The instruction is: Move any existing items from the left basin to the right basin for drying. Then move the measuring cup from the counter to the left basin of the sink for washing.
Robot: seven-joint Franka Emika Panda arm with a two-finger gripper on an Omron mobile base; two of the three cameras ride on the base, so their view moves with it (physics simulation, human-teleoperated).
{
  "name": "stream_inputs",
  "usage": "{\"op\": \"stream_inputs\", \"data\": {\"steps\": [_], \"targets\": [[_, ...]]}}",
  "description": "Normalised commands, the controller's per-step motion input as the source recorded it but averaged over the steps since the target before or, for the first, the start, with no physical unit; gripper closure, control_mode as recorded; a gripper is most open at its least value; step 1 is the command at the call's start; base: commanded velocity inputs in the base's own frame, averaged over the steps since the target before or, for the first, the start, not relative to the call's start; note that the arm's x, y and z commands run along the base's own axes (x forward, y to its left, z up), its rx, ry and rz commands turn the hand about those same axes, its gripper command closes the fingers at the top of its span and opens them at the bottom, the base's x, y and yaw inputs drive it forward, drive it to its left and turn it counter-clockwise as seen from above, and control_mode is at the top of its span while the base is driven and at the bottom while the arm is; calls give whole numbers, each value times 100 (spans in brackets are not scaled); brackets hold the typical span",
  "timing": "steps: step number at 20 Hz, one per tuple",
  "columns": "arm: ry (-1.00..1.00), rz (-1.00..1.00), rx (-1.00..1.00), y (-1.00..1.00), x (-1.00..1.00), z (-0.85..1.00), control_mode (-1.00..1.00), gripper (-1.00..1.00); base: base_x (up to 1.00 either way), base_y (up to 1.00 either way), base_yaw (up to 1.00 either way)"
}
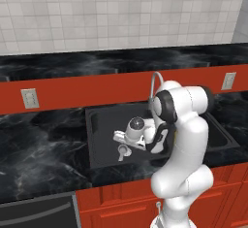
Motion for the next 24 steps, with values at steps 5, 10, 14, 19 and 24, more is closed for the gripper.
{"op": "stream_inputs", "data": {"steps": [5,10,14,19,24], "targets": [[0,0,0,0,0,60,-100,-100,0,0,0],[0,0,-2,0,2,67,-100,-100,0,0,0],[1,0,-4,0,12,74,-100,-100,0,0,0],[3,0,-5,0,14,75,-100,-100,0,0,0],[5,0,-6,0,14,76,-100,-100,0,0,0]]}}
